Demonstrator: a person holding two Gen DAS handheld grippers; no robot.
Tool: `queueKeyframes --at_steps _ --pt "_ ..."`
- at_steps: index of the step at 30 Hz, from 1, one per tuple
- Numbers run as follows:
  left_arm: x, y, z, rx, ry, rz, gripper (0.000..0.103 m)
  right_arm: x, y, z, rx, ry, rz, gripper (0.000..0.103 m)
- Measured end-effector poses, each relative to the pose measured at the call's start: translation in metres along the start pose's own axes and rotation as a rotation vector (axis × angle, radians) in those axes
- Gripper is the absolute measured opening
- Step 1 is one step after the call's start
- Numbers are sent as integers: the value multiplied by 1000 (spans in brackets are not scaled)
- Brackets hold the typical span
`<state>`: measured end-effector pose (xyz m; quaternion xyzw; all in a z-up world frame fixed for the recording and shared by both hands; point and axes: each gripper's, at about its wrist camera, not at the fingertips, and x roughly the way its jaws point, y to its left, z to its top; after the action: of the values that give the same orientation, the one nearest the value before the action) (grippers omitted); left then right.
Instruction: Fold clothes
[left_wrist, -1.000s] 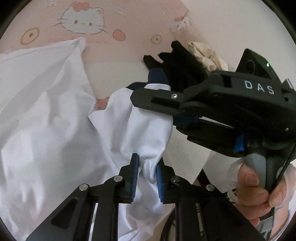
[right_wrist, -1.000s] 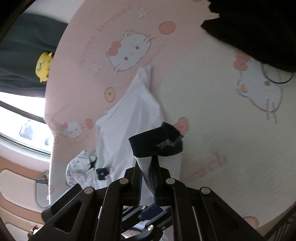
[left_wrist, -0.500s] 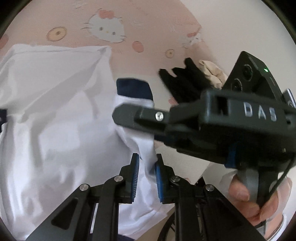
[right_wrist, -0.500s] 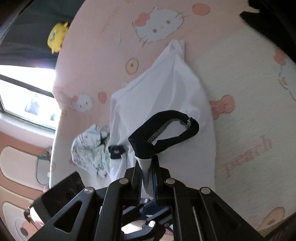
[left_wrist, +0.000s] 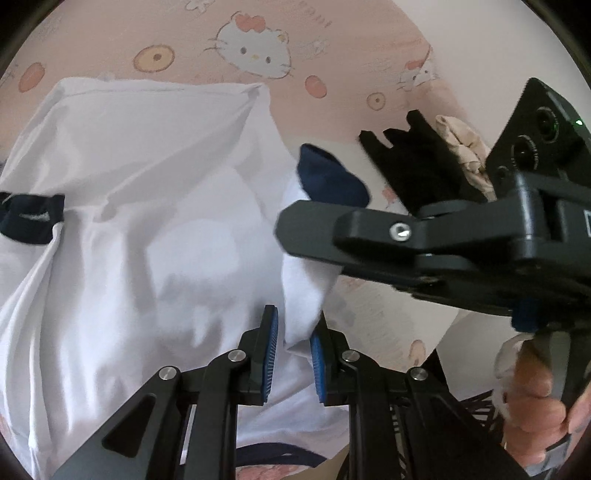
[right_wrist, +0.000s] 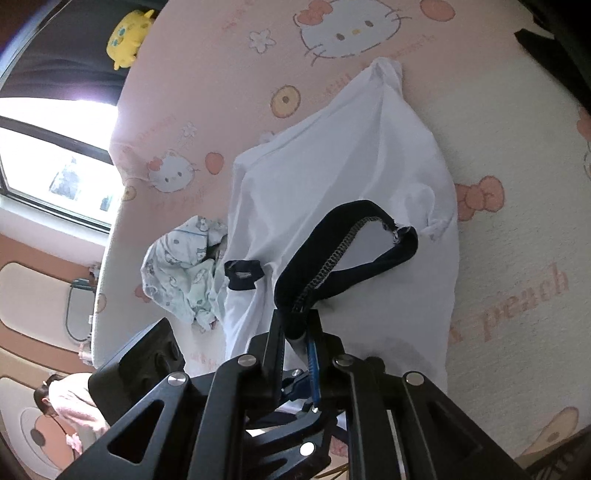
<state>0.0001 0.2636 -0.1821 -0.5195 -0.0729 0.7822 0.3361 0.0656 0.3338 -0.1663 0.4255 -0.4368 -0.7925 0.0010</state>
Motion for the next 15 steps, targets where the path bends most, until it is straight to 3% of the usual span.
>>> queueKeyframes --at_steps 1,2,3,5,8,11,15 --pt "-3 3 -3 -4 5 3 15 -1 0 -1 4 -5 -6 12" --pt "-4 5 -6 -4 8 8 15 -5 -2 -2 11 -17 -5 23" --pt "-5 6 -9 -1 13 16 15 -9 -4 -4 13 -28 -13 41" --pt "-5 8 -12 2 22 38 15 -14 -5 -9 -5 -45 -56 54" --pt "-3 11 -12 -13 29 34 15 -21 -7 -17 -32 -70 -120 57" --pt "-5 17 -12 -57 46 8 15 -29 -9 -25 -59 -95 -184 65" --pt "-16 30 -17 -138 55 -45 15 -39 -12 -35 -95 -128 -269 66"
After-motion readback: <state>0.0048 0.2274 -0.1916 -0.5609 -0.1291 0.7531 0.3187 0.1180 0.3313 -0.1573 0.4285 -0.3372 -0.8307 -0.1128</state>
